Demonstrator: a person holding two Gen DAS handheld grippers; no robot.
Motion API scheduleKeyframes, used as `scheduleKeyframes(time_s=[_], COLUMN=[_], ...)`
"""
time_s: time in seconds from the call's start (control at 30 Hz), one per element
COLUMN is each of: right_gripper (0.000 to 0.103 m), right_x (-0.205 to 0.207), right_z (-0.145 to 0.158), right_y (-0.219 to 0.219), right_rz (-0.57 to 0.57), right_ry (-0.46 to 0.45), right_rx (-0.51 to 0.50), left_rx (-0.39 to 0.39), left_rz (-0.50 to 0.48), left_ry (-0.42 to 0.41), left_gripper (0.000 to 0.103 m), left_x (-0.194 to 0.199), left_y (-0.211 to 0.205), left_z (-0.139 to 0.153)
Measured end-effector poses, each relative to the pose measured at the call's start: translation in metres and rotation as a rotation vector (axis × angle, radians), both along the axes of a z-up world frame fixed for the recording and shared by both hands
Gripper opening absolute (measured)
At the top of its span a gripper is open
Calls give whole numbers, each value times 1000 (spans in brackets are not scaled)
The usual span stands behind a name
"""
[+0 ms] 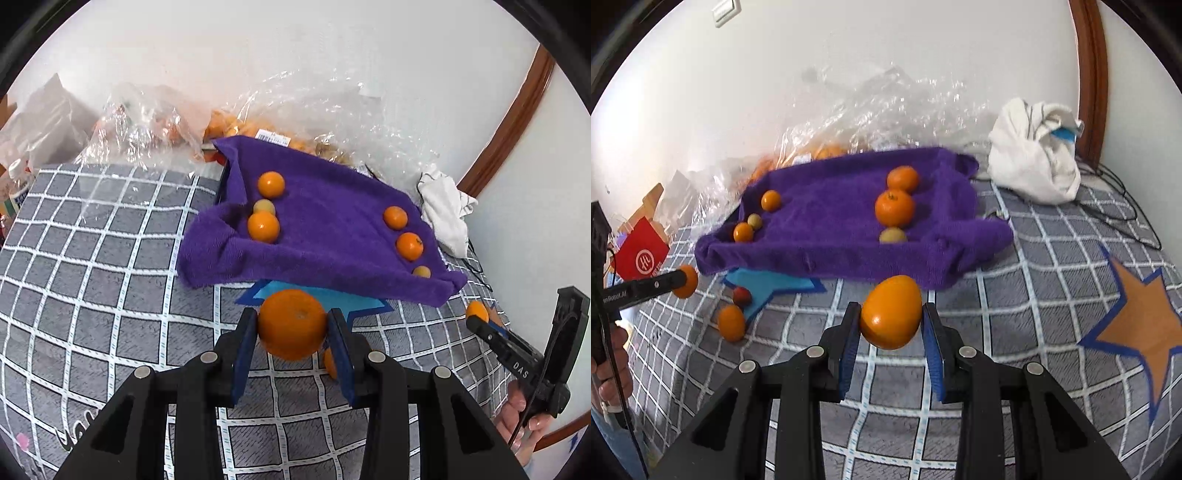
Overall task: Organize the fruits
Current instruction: 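Lift both held oranges and carry them over the purple towel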
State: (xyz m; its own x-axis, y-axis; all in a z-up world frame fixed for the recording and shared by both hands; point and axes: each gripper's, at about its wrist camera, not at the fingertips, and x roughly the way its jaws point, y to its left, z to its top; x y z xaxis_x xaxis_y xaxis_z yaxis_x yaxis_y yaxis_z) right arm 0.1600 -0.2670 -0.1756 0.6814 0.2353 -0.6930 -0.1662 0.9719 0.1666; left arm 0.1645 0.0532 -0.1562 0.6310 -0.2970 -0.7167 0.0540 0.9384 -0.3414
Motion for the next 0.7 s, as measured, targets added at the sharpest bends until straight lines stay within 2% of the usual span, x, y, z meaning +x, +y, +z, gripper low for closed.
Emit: scheduleKeyframes(time_s=[0.7], right_gripper=[33], right_x=[31], right_z=[45], right_y=[15], right_rz=[-1], right_ry=[-65], right_rx=[32], left_rx=[5], left_rz=[22], left_ry=[-75], left_gripper=[37], left_x=[16], left_y=[6], left_z=[45])
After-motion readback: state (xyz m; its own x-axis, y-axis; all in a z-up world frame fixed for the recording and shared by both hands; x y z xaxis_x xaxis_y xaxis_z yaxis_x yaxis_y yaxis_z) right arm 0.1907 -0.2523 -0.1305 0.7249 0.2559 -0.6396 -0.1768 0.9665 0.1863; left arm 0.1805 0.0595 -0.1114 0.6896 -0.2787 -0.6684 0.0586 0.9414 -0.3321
